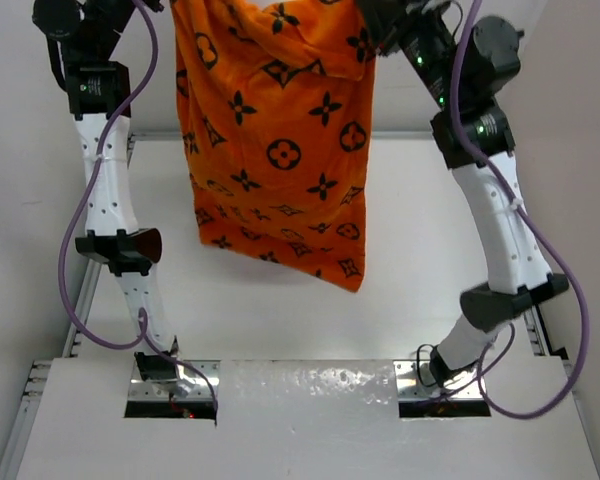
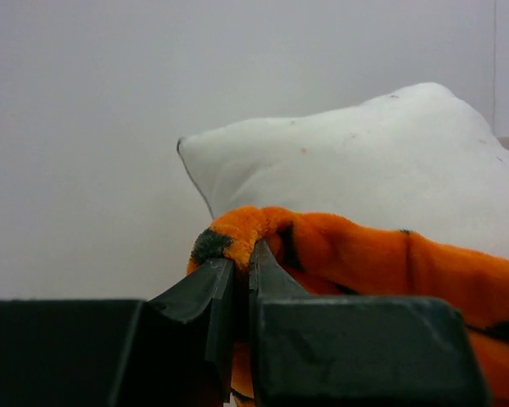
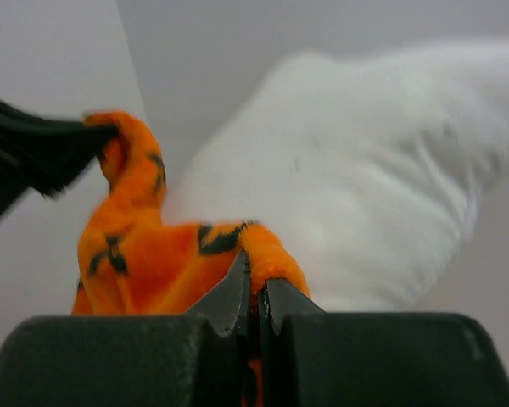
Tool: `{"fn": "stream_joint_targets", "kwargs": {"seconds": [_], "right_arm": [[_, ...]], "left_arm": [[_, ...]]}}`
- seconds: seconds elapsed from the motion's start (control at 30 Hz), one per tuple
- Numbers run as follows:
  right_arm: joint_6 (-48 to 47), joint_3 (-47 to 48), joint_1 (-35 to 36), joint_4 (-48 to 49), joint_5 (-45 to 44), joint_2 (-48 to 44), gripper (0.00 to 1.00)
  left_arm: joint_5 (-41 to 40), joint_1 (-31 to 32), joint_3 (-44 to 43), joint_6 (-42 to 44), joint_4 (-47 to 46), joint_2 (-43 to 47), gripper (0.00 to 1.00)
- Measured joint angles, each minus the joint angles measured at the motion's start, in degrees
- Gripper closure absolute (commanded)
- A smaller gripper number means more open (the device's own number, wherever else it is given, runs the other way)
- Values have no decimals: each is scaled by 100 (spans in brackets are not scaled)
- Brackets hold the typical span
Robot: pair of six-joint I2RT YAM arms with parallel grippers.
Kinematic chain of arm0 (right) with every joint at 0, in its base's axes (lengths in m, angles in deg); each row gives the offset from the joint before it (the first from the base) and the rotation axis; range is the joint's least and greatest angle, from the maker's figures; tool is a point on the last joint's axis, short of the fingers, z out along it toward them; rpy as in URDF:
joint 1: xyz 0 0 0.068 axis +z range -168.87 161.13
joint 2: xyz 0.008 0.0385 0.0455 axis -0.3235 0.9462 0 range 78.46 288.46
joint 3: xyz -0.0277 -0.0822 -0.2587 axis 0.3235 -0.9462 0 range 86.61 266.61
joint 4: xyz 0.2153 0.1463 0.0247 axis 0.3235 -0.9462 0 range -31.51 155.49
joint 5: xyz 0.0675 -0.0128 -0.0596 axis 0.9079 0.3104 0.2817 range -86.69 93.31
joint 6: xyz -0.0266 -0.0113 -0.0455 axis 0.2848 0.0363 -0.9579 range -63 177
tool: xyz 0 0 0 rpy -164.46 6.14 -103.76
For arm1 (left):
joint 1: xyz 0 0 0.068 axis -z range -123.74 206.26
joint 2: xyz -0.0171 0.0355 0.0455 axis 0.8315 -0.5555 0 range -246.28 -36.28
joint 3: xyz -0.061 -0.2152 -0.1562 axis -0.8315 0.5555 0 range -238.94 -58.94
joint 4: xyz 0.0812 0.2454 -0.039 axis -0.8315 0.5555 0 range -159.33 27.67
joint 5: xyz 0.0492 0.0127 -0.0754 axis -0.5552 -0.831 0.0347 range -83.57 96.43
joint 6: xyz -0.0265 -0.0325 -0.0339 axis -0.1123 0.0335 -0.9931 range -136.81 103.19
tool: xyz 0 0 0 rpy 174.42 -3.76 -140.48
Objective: Put the pillow into the pillowcase
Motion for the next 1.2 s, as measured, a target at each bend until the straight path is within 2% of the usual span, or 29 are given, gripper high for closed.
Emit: {"fn": "stream_joint_targets", "kwargs": {"seconds": [0.1, 0.13, 0.17, 0.2, 0.27, 0.3, 0.33, 0.4, 0.43, 0.47, 0.53, 0.6, 0.63, 0.67, 0.73, 0.77, 0.83, 0.9, 0.93, 0.97, 1.03, 1.07, 1.1, 1.17, 1.2], "right_arm": [[-195, -1856, 37, 914, -264, -929, 100], [-323, -2011, 35, 710, -376, -1040, 100], [-463, -1659, 35, 531, -428, -879, 100], [-577, -815, 35, 205, -442, -431, 100], [-769, 761, 42, 140, -457, 426, 100], [-859, 984, 52, 129, -492, 538, 100], [-883, 616, 61, 245, -562, 367, 100], [-798, -1945, 48, 1115, -767, -962, 100], [-739, -2723, 35, 1141, -826, -1360, 100], [-778, -2393, 31, 662, -872, -1259, 100], [-876, -315, 24, 361, -887, -44, 100], [-990, 1174, 48, 247, -898, 907, 100], [-1001, 767, 55, 470, -942, 798, 100], [-973, -728, 52, 1023, -1025, 96, 100], [-931, -2806, 28, 1412, -1222, -992, 100], [-986, -2813, 24, 1043, -1283, -1078, 100], [-1102, -1349, 0, 378, -1237, -385, 100], [-1158, 505, 7, 68, -1123, 564, 100], [-1172, 813, 11, 74, -1099, 715, 100], [-1185, 579, 26, 184, -1104, 542, 100], [-1204, -1399, 42, 992, -1207, -511, 100], [-1235, -1912, 42, 815, -1250, -872, 100], [-1294, -1580, 37, 511, -1246, -817, 100], [-1397, 439, 50, 267, -1117, 170, 100], [-1425, 1084, 79, 291, -1008, 496, 100]], "left_arm": [[-52, 4, -365, 2, 157, -68, 100], [-144, 13, -393, -7, 59, -68, 100], [-240, 24, -396, 9, -122, -63, 100], [-365, 50, -387, 50, -378, -66, 100], [-549, 96, -389, 199, -811, -83, 100], [-588, 114, -407, 247, -901, -81, 100], [-570, 116, -483, 238, -767, -74, 100], [-481, 160, -446, 256, -313, 26, 100], [-479, 162, -249, 240, -234, 131, 100], [-531, 212, 144, 260, -439, 269, 100], [-612, 315, 459, 446, -664, 308, 100], [-732, 472, 116, 662, -468, 46, 100], [-732, 514, -42, 726, -173, -42, 100], [-704, 573, -42, 778, 221, -39, 100], [-734, 623, 560, 785, 319, 205, 100], [-785, 625, 999, 761, 271, 385, 100], [-872, 625, 938, 826, 133, 267, 100], [-861, 621, 275, 828, 13, -125, 100], [-841, 616, 116, 824, 17, -177, 100], [-811, 610, -15, 815, 114, -177, 100], [-946, 603, 149, 901, 92, 50, 100], [-1097, 601, 494, 940, -129, 260, 100], [-1237, 599, 671, 1027, -400, 398, 100], [-1314, 599, 251, 1145, -765, 286, 100], [-1327, 586, 52, 1167, -975, 234, 100]]}}
